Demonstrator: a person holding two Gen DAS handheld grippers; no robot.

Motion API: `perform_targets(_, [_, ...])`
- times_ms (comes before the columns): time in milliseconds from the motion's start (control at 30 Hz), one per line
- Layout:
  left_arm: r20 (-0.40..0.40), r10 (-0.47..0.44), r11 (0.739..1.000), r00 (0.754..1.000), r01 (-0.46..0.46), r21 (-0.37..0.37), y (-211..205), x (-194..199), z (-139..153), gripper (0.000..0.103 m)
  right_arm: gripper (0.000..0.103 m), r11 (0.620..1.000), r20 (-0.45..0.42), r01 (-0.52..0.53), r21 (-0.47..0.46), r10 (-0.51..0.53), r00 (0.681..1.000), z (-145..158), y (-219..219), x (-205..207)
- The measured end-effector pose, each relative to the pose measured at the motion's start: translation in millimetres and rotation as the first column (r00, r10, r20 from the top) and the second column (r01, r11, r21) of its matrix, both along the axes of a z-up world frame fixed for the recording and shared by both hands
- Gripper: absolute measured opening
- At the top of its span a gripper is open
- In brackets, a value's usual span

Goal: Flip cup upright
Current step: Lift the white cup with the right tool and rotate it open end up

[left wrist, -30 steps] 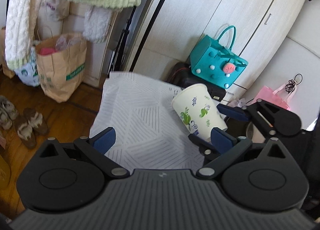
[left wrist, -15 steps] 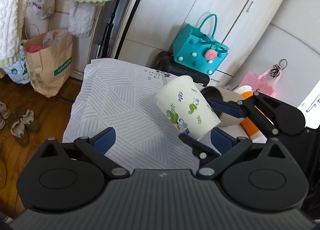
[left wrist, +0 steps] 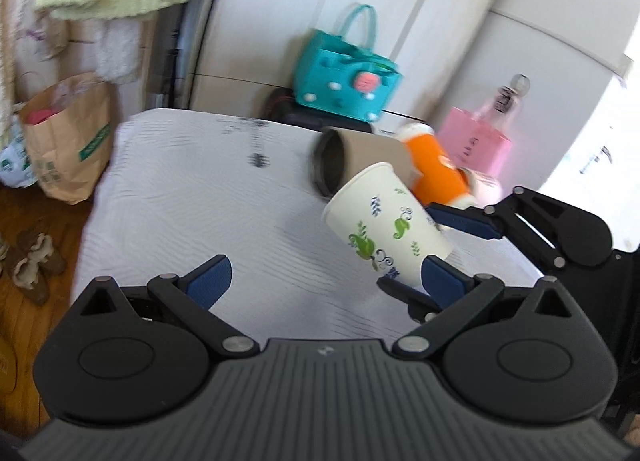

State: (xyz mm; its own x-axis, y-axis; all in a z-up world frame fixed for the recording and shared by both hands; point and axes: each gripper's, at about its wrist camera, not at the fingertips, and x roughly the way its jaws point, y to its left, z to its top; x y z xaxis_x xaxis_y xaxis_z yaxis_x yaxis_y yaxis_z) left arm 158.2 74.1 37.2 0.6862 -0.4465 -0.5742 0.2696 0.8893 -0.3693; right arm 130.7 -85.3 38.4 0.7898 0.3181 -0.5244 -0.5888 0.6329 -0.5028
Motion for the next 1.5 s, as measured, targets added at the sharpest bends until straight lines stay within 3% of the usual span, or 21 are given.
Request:
perform_targets(267, [0.016, -0.105, 0.993, 0.994, 0.104, 0.054, -58, -11, 9, 0.102, 0.063, 0.996, -0.041, 0.068, 0.056, -0.065, 0.997, -2, -41, -18])
perform_targets(500, [-0.028, -0.174, 0.981, 0.984, 0.175, 0.086, -107, -8, -1, 0.102, 0.063, 0.979, -0.129, 0.128, 0.157, -0.108, 0.986, -12, -87, -27])
perform_targets(633, [-0.143, -0.229, 0.973, 0.963, 0.228, -0.024, -122, 10, -13, 0.102, 0.063, 0.959, -0.223, 0.182, 0.216, -0.133, 0.966, -21, -107, -14])
perform_targets(767, [-0.181, -0.218, 0.976, 0.959, 0.216, -0.03, -136, 22, -23, 0.102, 0.063, 0.94, -0.265, 0.208, 0.271, -0.135, 0.955, -28, -122, -9])
perform_targets(833, [-0.205, -0.218, 0.976, 0.954, 0.213, -0.047, -139, 27, -27, 0.101, 0.068, 0.934, -0.29, 0.212, 0.286, -0.126, 0.949, -30, -127, -8])
perform_targets(900, [-0.229, -0.219, 0.975, 0.948, 0.203, -0.091, -138, 32, -30, 0.1, 0.083, 0.928, -0.314, 0.212, 0.305, -0.112, 0.943, -31, -133, -6])
perform_targets(933, [-0.234, -0.221, 0.974, 0.947, 0.2, -0.11, -138, 33, -30, 0.1, 0.083, 0.926, -0.328, 0.211, 0.314, -0.102, 0.939, -31, -137, -5])
perform_targets(1100, [-0.187, -0.236, 0.971, 0.954, 0.223, -0.087, -148, 31, -30, 0.095, 0.085, 0.9, -0.434, 0.206, 0.385, -0.02, 0.901, -24, -155, 7])
perform_targets(1233, [-0.225, -0.253, 0.965, 0.941, 0.23, -0.127, -153, 38, -36, 0.081, 0.086, 0.88, -0.529, 0.217, 0.423, 0.045, 0.847, -22, -163, 25])
perform_targets(1400, [-0.221, -0.207, 0.977, 0.953, 0.188, -0.102, -153, 42, -45, 0.078, 0.086, 0.889, -0.581, 0.224, 0.398, 0.056, 0.812, -24, -162, 39])
perform_targets(1500, [-0.233, -0.224, 0.97, 0.946, 0.193, -0.149, -149, 46, -48, 0.071, 0.087, 0.896, -0.6, 0.228, 0.381, 0.052, 0.798, -24, -160, 46])
